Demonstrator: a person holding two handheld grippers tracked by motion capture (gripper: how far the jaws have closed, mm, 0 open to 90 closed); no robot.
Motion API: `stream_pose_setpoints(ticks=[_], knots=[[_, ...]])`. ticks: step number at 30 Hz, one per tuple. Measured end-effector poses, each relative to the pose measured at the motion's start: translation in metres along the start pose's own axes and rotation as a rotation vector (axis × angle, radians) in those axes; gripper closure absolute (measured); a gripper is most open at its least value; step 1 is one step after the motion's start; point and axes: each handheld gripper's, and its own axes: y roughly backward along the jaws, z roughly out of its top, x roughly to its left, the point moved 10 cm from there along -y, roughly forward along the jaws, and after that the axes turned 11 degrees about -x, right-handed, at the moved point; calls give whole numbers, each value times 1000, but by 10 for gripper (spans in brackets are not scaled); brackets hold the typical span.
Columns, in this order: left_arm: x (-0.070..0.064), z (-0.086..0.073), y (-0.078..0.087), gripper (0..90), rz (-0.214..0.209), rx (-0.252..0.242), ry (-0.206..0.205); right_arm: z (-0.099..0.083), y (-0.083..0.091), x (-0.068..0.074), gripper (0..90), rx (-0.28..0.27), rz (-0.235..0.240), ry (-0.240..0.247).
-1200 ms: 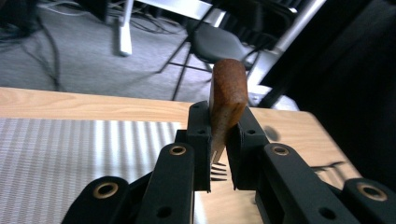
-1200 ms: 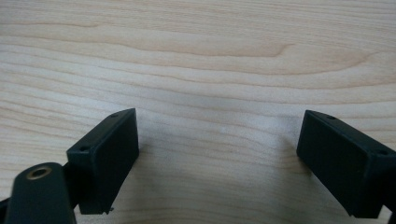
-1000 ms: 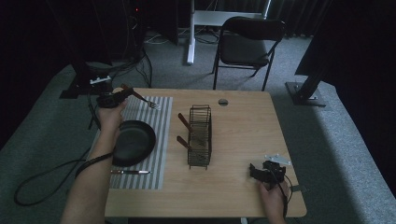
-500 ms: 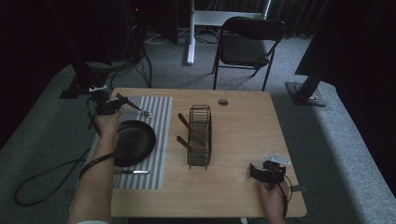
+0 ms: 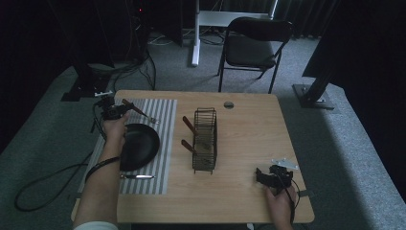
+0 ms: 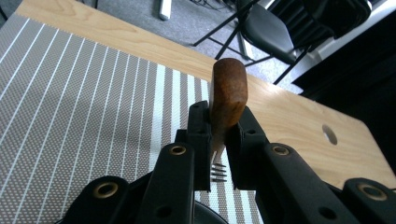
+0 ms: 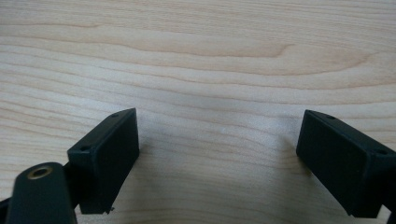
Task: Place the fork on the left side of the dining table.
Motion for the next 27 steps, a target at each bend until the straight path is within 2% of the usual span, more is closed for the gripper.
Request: stream_pose_setpoints(ticks=[4,5,7,10,11,13,17,21,23,24,25,26,27], knots=[[-5,0,1,805,-43,-15,36,0,0,0,128,0,0,0],[-6,0,1,805,-42,-16,24,0,0,0,128,0,0,0],[-6,-4,0,805,-24,16,-10,0,0,0,128,0,-1,0],[-2,-6,-1,803,-23,13,7,0,0,0,128,0,-1,0],[2,-8,-1,796,-3,20,6,0,0,0,128,0,0,0],[13,-11,0,738,78,53,-39,0,0,0,128,0,0,0],[19,-11,1,666,109,69,-81,0,0,0,128,0,0,0],[27,-15,-8,637,93,61,-48,0,0,0,128,0,0,0],[34,-19,-12,637,121,53,-40,0,0,0,128,0,0,0],[36,-21,-13,632,123,40,-22,0,0,0,128,0,0,0],[36,-24,-14,632,132,33,-24,0,-1,0,134,-1,-1,1],[38,-30,-14,606,156,54,-54,1,-1,0,134,0,1,3],[36,-34,-15,574,153,59,-55,1,-1,1,138,0,0,2]])
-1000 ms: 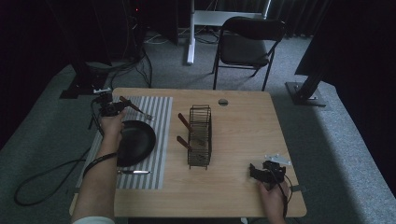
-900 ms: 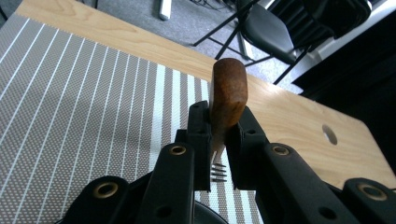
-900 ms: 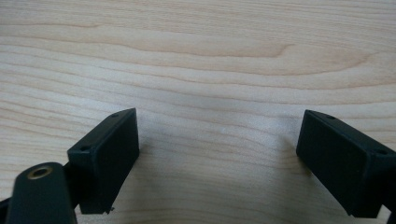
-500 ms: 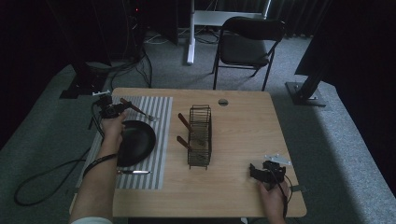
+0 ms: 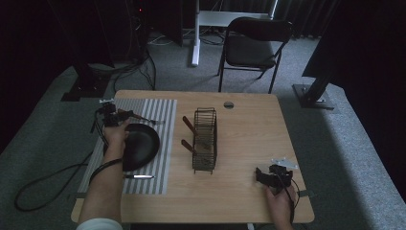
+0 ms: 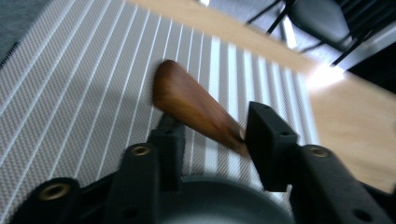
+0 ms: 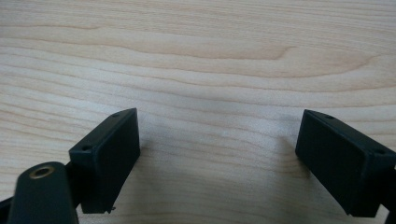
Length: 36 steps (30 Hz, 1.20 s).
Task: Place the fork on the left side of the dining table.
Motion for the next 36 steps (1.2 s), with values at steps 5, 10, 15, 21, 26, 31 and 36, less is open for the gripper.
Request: stream_pose_setpoints(ticks=[5,10,15,21,26,31,36], knots=[[2,-12,-12,519,66,25,-22,0,1,0,138,-1,2,0],[11,-18,-24,425,104,62,-74,-2,3,0,138,-1,0,-1],[25,-13,-20,387,146,68,-82,-2,3,0,138,-1,1,0],[26,-5,-12,387,155,35,-118,-2,2,0,137,-1,0,-2],[21,-3,-4,387,125,13,-116,-1,2,0,137,-1,0,-1],[15,-9,2,387,108,33,-177,-1,2,0,137,0,0,-1],[13,-13,10,387,112,31,-223,-1,2,0,137,0,0,-1]])
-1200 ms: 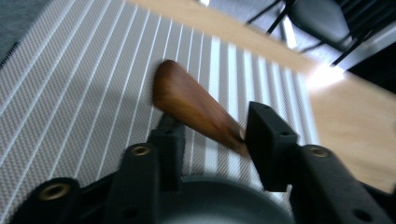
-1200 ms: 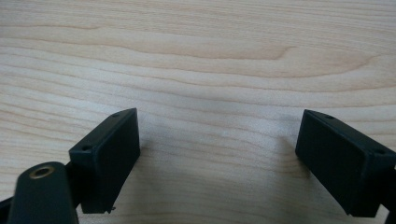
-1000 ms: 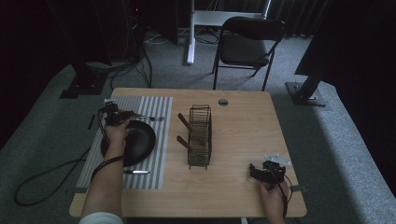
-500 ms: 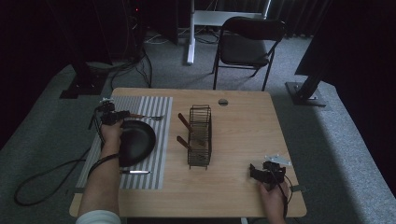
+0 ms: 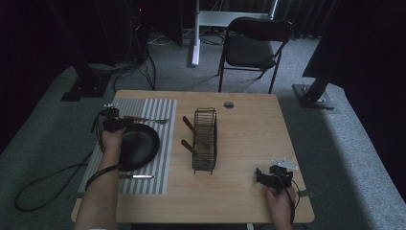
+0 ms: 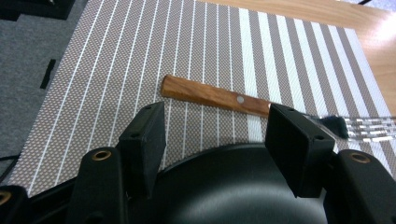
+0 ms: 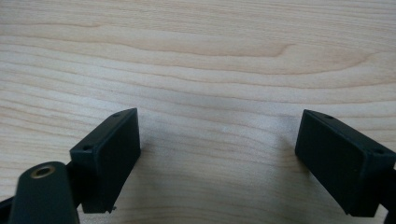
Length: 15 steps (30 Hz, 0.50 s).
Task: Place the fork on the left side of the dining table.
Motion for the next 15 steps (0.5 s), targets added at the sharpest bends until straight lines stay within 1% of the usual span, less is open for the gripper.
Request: stream_pose_setpoints(ticks=[4,6,10,13,15], knots=[[-1,1,9,387,-16,-15,1,0,0,0,137,0,0,0],[-1,0,13,387,-18,-18,-11,0,0,0,137,0,0,0],[2,0,23,387,-19,-34,-10,0,0,0,137,0,0,0],[4,-1,29,387,-18,-38,-24,0,0,0,137,0,0,0],[6,-1,32,387,-18,-38,-25,0,0,0,137,0,0,0]])
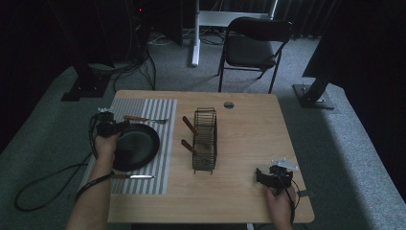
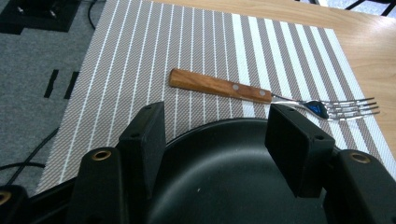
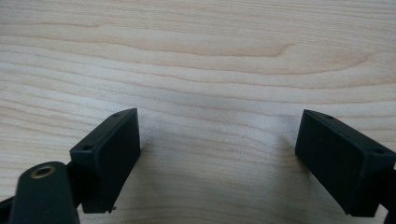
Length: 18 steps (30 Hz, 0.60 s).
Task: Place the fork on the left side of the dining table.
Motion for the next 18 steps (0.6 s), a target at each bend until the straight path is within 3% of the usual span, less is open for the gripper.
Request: stream_pose_setpoints(ticks=[8,18], knots=[[-2,-7,16,387,-24,1,-22,0,0,0,137,0,0,0],[1,-16,35,387,-58,-10,-10,0,0,0,137,0,0,0]])
